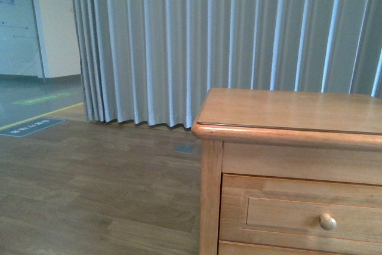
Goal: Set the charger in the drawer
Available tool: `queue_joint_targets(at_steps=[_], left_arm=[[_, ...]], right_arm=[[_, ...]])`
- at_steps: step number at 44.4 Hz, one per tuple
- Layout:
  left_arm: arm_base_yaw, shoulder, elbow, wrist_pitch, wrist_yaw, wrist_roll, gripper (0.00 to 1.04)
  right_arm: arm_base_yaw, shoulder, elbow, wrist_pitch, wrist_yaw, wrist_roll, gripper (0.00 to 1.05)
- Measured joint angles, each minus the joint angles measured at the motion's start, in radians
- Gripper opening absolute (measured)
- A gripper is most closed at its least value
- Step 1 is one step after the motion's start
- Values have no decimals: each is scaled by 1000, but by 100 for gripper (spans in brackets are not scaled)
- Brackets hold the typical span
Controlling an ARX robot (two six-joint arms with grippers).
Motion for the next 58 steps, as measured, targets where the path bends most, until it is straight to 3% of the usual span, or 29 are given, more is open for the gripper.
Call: queue_joint_targets(at_steps=[2, 7, 26, 42, 47, 58], left_arm=[[0, 0, 0, 0, 0, 0, 99], [0, 0, 0, 0, 0, 0, 99], [0, 0, 0, 0, 0, 0, 99], [0, 0, 0, 0, 0, 0, 99], [0, 0, 0, 0, -1, 0, 99], [0, 0, 0, 0, 0, 0, 99]], right_arm=[[42, -21, -8, -11, 50, -1, 1], [78, -62, -20, -35, 55, 2, 2], [80, -205, -85, -106, 62, 2, 2], [80, -334, -85, -233, 62, 2, 2], [80, -464, -84, -398, 61, 2, 2], [80, -507, -84, -412, 61, 2, 2]])
